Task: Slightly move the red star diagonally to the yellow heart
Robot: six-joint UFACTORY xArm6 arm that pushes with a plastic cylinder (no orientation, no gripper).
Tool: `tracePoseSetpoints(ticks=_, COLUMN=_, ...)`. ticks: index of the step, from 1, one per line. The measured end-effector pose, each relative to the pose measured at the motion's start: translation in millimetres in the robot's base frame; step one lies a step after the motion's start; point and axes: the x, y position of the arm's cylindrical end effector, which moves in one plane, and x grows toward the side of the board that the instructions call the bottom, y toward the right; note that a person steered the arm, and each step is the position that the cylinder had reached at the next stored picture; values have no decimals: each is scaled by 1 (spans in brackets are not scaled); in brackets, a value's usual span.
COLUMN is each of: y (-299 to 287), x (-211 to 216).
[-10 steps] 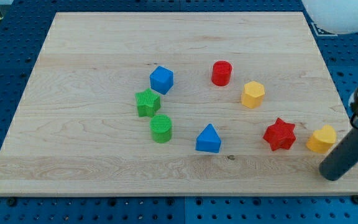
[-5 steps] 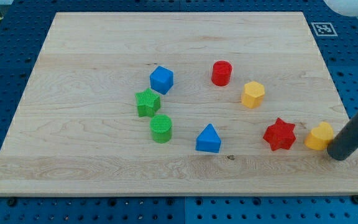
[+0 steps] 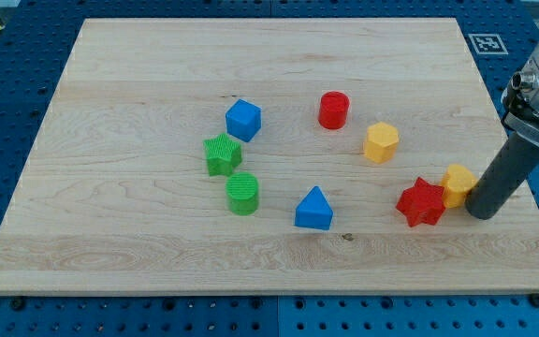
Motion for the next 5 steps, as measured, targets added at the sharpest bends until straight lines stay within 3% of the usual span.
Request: tracePoseSetpoints(ticks=5, y=-52, x=16)
